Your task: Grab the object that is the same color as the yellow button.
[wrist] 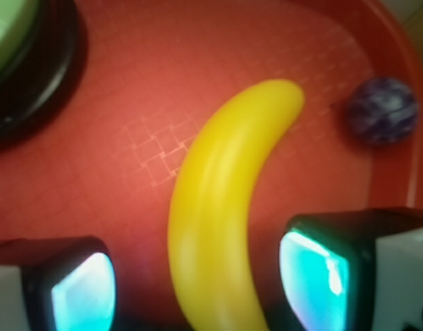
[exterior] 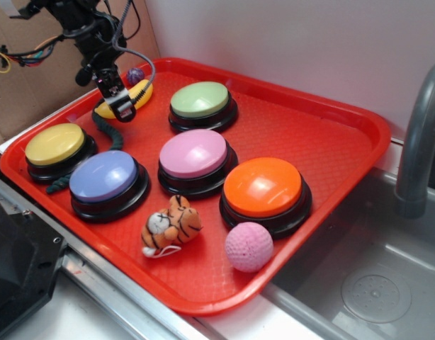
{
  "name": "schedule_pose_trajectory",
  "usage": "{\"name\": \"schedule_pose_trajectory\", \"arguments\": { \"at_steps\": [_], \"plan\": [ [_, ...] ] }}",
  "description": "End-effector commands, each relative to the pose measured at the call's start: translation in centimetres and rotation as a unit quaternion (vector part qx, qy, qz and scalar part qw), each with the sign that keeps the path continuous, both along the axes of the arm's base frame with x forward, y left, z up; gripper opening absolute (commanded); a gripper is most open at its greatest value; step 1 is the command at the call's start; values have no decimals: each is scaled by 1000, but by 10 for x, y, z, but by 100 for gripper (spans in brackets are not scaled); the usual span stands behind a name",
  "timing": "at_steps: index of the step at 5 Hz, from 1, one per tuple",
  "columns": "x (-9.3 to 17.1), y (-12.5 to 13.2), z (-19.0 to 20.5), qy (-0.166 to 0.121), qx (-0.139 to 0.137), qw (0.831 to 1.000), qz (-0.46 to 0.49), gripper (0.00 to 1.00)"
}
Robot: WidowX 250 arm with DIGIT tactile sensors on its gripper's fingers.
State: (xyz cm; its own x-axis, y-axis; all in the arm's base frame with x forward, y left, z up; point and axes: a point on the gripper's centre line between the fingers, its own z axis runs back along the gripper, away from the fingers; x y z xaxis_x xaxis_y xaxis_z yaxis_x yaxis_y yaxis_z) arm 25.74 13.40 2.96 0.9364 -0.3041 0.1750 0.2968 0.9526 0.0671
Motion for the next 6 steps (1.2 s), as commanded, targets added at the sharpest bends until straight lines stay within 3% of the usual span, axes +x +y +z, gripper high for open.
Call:
{"name": "schedule_pose_trajectory", "arguments": {
  "at_steps": [1,2,4,5,6],
  "plan": [
    [10,-5,-2,-8,19,1000,-16,100],
    [12,-5,-6,-2,12,1000,-19,0],
    [13,-3,-4,-4,5,1000,12,0],
    [14,-1,17,27,-28,997,67,0],
    [12,-14,56,28,-21,990,139,0]
  ]
}}
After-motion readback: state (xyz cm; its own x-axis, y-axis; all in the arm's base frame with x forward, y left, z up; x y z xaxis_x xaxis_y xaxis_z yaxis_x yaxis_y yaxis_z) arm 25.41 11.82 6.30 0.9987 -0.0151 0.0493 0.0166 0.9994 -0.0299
